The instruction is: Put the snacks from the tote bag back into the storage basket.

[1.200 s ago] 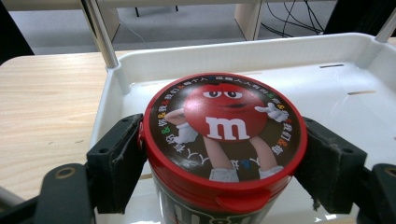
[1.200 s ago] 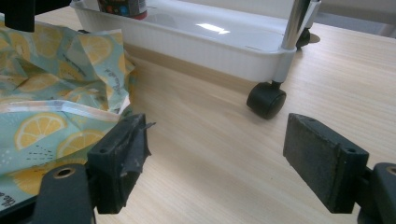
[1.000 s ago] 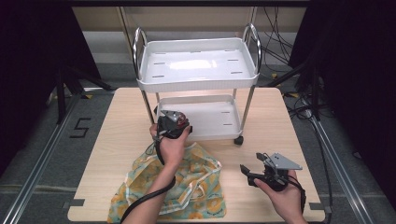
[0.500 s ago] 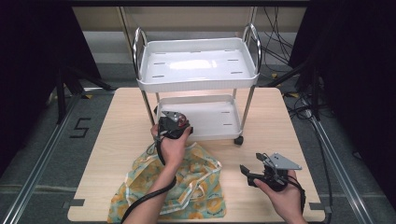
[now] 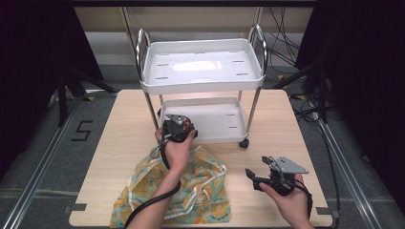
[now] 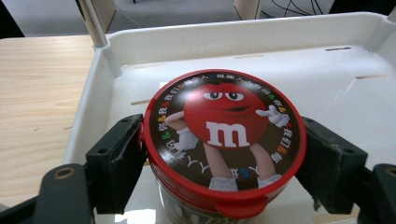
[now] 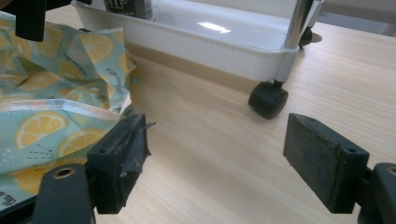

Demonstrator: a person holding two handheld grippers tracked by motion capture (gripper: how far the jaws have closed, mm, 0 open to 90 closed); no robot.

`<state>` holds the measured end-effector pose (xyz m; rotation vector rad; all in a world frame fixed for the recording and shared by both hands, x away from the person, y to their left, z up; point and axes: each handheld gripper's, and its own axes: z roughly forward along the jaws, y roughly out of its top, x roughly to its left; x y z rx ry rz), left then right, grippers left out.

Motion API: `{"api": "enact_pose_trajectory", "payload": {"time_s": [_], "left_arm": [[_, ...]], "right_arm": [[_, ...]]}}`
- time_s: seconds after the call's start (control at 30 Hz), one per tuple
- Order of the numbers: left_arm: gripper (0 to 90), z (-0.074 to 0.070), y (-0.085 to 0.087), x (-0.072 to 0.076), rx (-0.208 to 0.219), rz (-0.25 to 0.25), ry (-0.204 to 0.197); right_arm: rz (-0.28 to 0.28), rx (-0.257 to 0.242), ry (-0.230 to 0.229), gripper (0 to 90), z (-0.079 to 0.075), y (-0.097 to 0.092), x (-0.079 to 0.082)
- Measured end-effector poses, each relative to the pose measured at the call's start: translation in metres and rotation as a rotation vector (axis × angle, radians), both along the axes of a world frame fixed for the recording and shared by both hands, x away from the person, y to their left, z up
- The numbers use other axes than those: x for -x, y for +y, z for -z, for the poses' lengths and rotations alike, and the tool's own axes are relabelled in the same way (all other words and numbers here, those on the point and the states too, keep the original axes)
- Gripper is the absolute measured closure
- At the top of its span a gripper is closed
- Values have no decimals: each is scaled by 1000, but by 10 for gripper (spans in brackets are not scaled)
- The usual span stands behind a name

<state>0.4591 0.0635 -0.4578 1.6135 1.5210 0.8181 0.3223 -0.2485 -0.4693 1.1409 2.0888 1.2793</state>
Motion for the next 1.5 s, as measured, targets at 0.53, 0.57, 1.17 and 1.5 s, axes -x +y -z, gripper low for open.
{"api": "enact_pose_trajectory", "payload": {"time_s": [0.53,0.57,1.17,1.5], "left_arm": [[174,-5,-3,9,22,-1,-17],[170,-6,-3,10,24,2,-18],[151,-21,10,37,-1,59,-1],[150,-22,29,68,35,133,-3]], "right_arm": [[-1,3,2,224,0,0,1],[5,2,7,224,-1,0,1],[-2,11,-8,222,-1,-1,1],[-17,15,-26,222,-1,-2,-1]]}}
